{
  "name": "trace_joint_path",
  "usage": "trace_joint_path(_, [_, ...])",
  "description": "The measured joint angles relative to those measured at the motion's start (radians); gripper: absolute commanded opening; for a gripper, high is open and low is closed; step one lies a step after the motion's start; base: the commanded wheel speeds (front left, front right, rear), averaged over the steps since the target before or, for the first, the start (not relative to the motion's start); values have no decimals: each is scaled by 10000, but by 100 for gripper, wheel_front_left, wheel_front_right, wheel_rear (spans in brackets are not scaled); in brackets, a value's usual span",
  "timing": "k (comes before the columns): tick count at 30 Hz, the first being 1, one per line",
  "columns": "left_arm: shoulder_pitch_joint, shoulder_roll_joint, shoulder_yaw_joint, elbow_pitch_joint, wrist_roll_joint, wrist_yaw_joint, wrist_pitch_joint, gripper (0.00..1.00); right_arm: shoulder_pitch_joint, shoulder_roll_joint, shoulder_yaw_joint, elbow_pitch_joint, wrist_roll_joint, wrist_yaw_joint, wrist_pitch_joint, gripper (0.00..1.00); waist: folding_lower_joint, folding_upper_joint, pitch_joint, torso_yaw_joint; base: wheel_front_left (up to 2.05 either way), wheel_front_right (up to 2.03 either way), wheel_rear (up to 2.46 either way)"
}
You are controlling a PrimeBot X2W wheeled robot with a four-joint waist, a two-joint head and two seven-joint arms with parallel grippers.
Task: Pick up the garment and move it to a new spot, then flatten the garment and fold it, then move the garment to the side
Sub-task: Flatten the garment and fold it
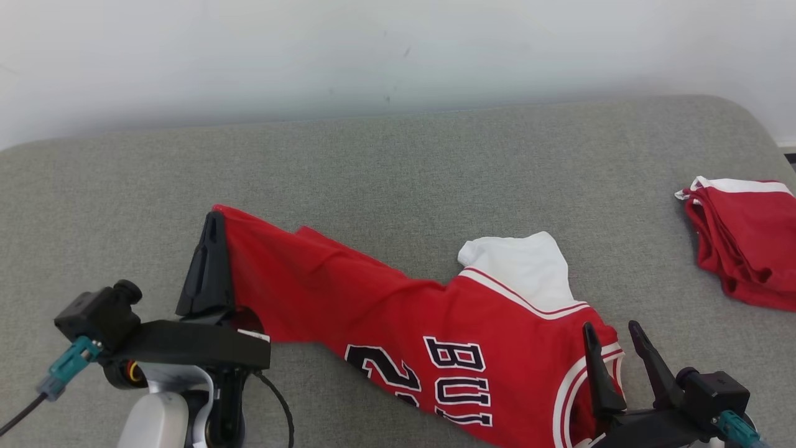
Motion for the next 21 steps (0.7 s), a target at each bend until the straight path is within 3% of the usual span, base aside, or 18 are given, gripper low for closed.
trace_joint_path(3, [123,-29,-21,40,-140,23,-4,0,0,0,4,0,-2,0,0,100,0,0,1,-26,0,0,0])
trace_joint_path(7, [591,395,-86,667,380,470,384,0,-12,0,82,8,-4,0,2,100,0,0,4,-144,0,0,0])
trace_joint_path(13, [2296,447,249,410,-334,757,1106,0,69,-21,-184,-63,-2,0,-2,100,0,0,95,-275,0,0,0])
trace_joint_path(21, [3439,905,428,644,-182,1264,1476,0,90,-29,-328,-132,-2,0,2,100,1,0,220,63,0,0,0])
